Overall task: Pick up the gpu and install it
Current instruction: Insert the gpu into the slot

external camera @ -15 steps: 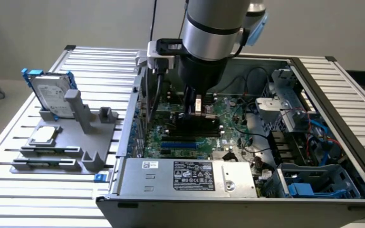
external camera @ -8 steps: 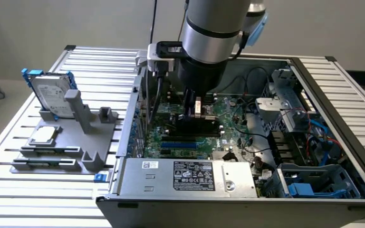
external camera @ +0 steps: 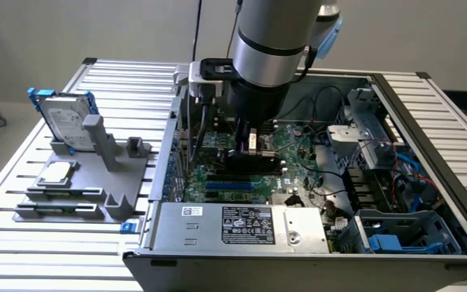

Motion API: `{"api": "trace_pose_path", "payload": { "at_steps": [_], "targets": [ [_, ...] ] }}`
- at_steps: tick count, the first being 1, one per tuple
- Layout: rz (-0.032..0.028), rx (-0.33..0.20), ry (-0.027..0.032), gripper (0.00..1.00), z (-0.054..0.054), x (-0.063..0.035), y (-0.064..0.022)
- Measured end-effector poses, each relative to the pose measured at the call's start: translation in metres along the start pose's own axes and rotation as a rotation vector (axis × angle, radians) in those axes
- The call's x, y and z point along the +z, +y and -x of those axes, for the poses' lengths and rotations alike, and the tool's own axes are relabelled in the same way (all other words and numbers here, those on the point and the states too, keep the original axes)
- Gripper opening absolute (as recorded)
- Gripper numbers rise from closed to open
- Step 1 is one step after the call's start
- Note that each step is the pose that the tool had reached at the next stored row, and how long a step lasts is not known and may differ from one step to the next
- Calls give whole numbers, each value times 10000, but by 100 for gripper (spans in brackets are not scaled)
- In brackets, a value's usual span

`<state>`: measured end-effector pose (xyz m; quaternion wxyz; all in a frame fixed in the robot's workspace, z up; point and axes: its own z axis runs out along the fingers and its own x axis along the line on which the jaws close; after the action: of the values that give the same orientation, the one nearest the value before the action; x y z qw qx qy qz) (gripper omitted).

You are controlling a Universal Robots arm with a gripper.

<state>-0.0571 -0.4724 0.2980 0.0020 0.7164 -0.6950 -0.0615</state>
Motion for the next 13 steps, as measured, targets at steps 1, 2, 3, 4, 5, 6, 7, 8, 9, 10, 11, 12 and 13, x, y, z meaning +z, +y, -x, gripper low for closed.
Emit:
{"api": "trace_pose_path", "payload": {
  "at_steps": [1,2,3,4,5,6,7,8,9,10,11,12,13],
  "targets": [
    [-1,0,-1,26,-1,3,0],
    [-1,-1,-3,26,-2,14,-1],
    [-2,-1,-4,26,-3,30,0],
    [-2,-1,-4,26,-6,47,5],
    [-5,-2,-8,26,-8,68,12],
    [-8,-1,-10,26,-9,86,22],
    [-11,-1,-13,26,-11,104,30],
    [-12,-2,-16,26,-12,121,36],
    [-12,-3,-17,26,-13,135,42],
    [-12,-2,-17,26,-14,146,45],
    [-12,-2,-17,26,-15,155,45],
    [-12,-3,-17,26,-16,159,45],
    [-11,-3,-14,26,-17,158,45]
  ]
}}
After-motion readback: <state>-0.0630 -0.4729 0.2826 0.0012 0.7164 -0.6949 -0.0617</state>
